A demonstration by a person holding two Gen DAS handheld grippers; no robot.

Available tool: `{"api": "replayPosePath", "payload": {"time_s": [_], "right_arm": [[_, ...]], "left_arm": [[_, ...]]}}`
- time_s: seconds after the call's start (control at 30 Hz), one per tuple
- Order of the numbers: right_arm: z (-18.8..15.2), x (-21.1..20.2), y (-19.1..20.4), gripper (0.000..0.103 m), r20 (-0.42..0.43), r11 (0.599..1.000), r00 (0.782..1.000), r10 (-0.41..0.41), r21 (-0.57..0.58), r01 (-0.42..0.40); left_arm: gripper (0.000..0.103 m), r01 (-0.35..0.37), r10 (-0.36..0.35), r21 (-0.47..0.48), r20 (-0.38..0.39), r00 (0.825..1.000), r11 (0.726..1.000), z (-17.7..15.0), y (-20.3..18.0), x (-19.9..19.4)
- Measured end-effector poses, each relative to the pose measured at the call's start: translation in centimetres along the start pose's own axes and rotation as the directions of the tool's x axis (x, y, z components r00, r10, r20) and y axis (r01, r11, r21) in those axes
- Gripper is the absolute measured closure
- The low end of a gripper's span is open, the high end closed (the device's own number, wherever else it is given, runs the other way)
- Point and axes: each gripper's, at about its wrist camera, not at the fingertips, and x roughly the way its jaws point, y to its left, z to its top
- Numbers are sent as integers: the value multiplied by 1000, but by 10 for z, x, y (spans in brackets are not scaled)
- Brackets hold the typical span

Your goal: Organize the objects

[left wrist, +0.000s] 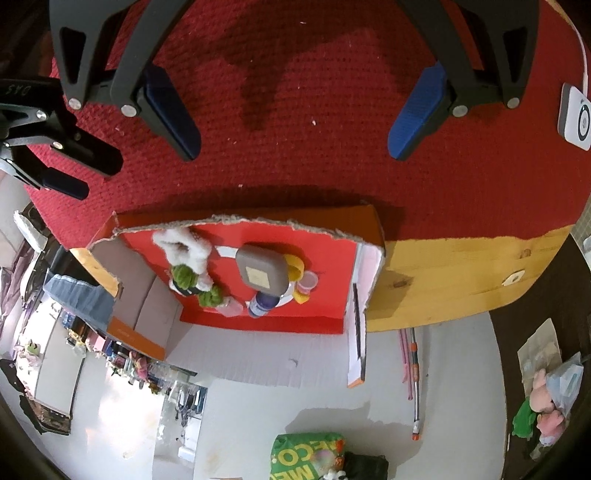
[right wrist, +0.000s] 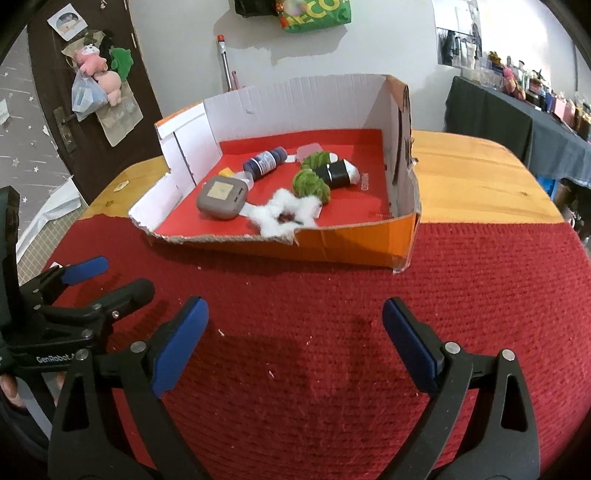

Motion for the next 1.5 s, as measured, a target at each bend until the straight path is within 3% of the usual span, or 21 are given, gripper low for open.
{"api": "replayPosePath", "payload": {"time_s": [0.77,0.97,1.5], "right_arm": [[-11,14,-12,4,-35,999,999,18,41,-16],[-12,12,-16,4,-26,997,999,40,64,-38],[-13,11,-17,3,-22,996,998,55,75,-53]], "left_arm": [[0,-18,20,21,-103,995,1000,-13,-1,19],[0,-44,50,50,-113,992,998,-15,-6,22],[0,-35,40,45,-117,992,998,-15,-4,23]]}}
